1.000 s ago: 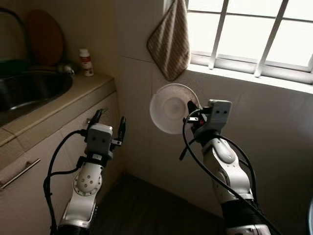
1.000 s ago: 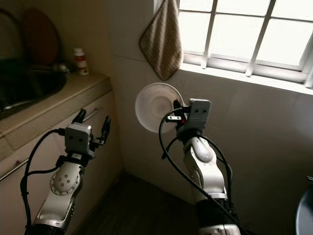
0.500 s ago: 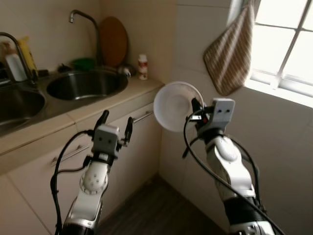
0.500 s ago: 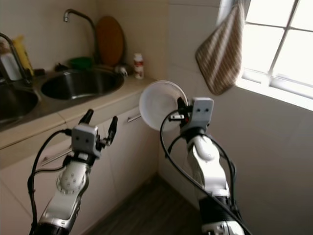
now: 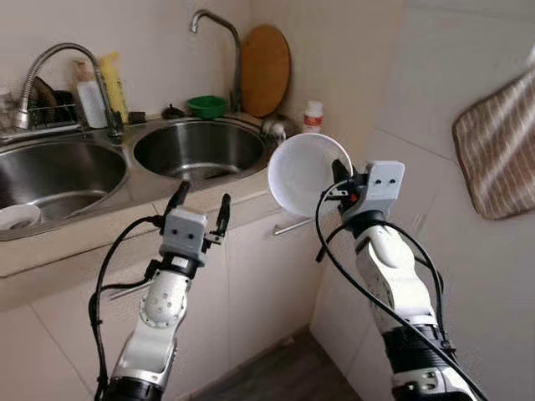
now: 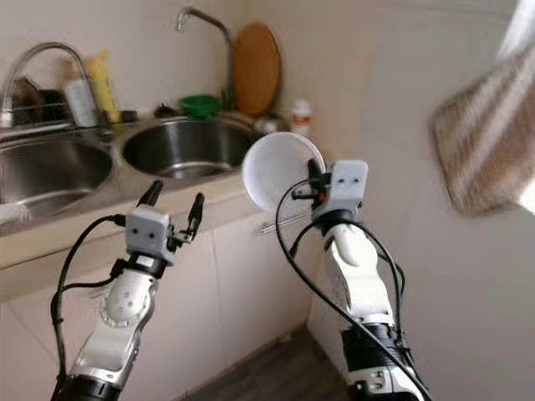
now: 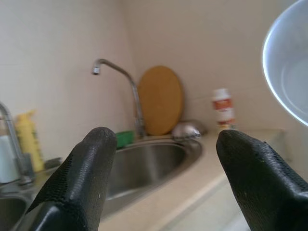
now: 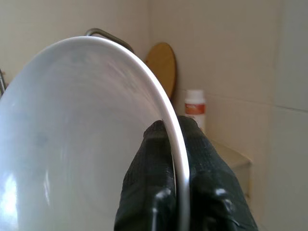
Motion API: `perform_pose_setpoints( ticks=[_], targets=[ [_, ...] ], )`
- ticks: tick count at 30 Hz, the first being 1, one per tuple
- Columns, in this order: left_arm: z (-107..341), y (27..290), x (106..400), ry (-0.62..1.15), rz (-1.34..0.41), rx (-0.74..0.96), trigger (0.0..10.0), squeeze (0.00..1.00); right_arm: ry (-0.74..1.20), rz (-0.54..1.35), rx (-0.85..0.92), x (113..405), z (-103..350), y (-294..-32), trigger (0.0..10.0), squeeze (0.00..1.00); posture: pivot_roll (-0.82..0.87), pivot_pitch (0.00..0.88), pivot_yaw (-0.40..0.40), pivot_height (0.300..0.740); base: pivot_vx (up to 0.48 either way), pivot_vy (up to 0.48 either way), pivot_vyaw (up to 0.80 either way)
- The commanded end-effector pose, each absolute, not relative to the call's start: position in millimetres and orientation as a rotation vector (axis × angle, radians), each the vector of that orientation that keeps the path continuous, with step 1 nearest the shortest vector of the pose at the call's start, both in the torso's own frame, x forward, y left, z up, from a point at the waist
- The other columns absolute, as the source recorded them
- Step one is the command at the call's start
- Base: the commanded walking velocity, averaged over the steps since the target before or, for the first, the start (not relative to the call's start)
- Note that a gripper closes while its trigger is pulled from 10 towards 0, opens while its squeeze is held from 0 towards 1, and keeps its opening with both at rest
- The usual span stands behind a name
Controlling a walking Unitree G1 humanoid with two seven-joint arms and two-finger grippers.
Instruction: Kitchen organization
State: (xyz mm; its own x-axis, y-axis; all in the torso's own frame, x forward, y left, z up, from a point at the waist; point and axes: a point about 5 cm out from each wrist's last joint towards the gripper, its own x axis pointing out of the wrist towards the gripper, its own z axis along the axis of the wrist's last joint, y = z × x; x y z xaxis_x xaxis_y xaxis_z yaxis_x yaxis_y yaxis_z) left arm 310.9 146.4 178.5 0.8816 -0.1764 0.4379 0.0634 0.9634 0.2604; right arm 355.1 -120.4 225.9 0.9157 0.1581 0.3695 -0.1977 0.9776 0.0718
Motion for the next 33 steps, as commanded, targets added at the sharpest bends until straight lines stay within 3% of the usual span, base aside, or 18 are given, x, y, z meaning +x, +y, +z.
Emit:
perform_pose_setpoints(
  ticks=[1,14,19,20,21,33],
  targets=[
    [183,152,311,-0.492,-0.115,0.261,10.0,0.00,-0.407,0.217,0.113,355,235,-109,0.0,0.00,-0.01,0.000,-0.058,0.740,0.431,0.000,0.80],
    [183,151,310,-0.498,-0.114,0.270,10.0,0.00,-0.419,0.206,0.125,360,240,-108,0.0,0.00,-0.01,0.000,-0.061,0.740,0.404,0.000,0.80],
    [183,150,310,-0.495,-0.106,0.269,10.0,0.00,-0.403,0.164,0.149,364,240,-112,0.0,0.00,-0.01,0.000,-0.062,0.740,0.000,0.000,0.42],
    [184,150,310,-0.498,-0.107,0.269,10.0,0.00,-0.394,0.152,0.145,365,240,-113,4.2,0.00,-0.01,0.000,-0.063,0.740,0.000,0.000,0.00],
    [184,150,310,-0.501,-0.106,0.271,10.0,0.00,-0.371,0.136,0.136,370,239,-115,10.0,0.00,-0.01,0.000,-0.063,0.740,0.000,0.000,0.00],
    [185,151,310,-0.499,-0.102,0.279,10.0,0.00,-0.162,-0.043,-0.054,407,226,-129,10.0,0.00,0.01,0.000,-0.071,0.740,0.000,0.000,0.00]
  ],
)
